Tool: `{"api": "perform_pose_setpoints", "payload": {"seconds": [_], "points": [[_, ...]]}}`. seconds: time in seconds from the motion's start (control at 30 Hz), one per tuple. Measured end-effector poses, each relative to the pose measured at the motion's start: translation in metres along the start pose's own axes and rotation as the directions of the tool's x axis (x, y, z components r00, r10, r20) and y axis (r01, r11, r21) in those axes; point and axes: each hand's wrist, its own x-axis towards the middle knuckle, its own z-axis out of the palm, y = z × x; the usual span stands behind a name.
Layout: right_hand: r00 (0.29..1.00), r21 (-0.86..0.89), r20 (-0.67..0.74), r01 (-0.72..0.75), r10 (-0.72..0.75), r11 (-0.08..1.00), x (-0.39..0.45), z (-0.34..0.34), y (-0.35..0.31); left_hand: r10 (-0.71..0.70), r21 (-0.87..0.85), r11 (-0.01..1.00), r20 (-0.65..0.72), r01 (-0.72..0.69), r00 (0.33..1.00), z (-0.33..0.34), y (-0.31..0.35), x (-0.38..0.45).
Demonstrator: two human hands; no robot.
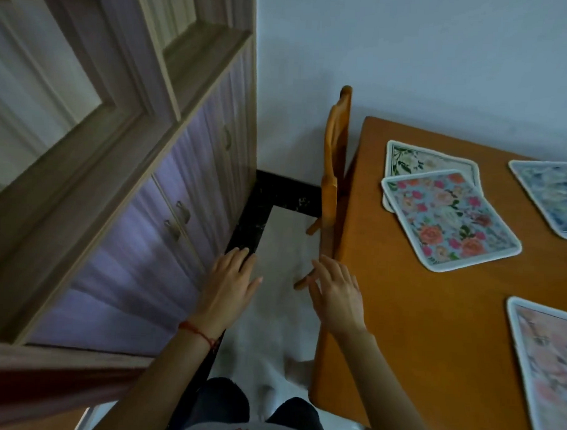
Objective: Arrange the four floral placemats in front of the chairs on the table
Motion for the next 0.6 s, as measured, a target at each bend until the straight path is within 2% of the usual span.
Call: {"api": "perform_pose_setpoints", "payload": {"seconds": [0.23,0.47,0.6], "points": [[0.991,-0.005,-0.057,-0.123,0.123,0.992,0.057,0.004,0.0,0.129,-0.028,0.991,-0.015,-0.129,0.992,-0.003,-0.026,0.076],[0.954,-0.005,-0.143,-0.266,0.262,0.964,0.106,-0.001,-0.004,0.316,-0.024,0.947,-0.087,-0.319,0.945,-0.016,-0.043,0.149],[0.93,-0.027,-0.185,-0.329,0.319,0.944,0.121,-0.008,0.0,0.37,-0.023,0.928,-0.069,-0.373,0.926,-0.017,-0.039,0.18]]}}
